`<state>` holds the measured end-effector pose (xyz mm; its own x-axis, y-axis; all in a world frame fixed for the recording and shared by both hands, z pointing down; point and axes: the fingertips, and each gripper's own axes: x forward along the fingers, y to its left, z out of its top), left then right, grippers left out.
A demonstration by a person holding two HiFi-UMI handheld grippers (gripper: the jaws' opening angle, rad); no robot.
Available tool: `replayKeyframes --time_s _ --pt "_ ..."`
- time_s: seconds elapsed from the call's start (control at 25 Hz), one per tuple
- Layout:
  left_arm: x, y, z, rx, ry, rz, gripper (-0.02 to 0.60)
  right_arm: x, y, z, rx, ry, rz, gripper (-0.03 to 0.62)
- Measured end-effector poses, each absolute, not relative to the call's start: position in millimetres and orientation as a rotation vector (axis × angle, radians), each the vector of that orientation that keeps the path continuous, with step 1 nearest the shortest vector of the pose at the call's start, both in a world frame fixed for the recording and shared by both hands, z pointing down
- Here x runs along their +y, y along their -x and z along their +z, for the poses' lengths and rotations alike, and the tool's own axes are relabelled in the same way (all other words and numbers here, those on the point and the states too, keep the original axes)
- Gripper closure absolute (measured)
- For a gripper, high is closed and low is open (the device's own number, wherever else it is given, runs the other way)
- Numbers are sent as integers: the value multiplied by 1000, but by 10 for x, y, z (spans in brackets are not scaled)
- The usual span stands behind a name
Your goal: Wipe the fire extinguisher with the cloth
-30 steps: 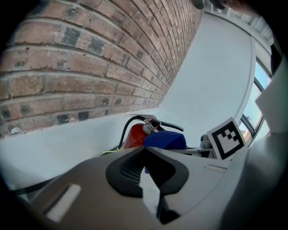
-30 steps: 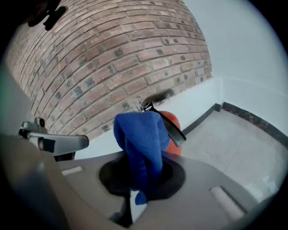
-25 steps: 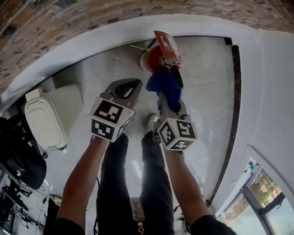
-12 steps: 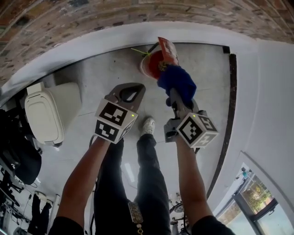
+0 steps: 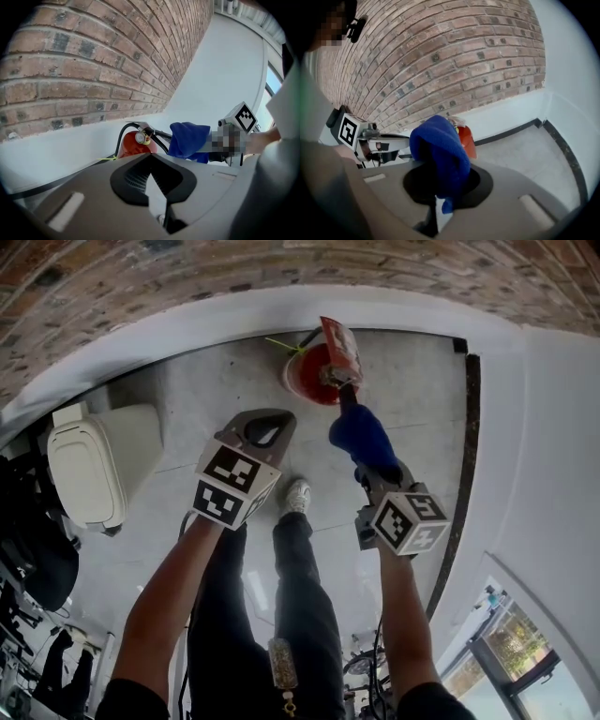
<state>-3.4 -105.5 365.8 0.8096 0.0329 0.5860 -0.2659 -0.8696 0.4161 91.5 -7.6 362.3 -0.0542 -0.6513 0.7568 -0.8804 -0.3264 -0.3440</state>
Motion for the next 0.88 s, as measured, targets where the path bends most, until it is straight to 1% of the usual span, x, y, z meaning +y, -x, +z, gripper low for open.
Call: replayKeyframes --time_s 0.16,0.28,0.6,0.88 --pt "-1060 14 3623 -195 -2505 825 574 -153 -1018 3403 -1713 -1921 1135 566" --pt "-1098 33 3588 -223 -2501 816 574 -293 -884 3216 -1790 -1890 1087 566" --pt "-1401 334 3620 -303 -2485 834 574 -943 -276 3226 -1947 -1945 1228 566" --pt "-1559 554 3669 -265 -2480 841 574 -1584 -317 3792 -1688 -2294 1401 566"
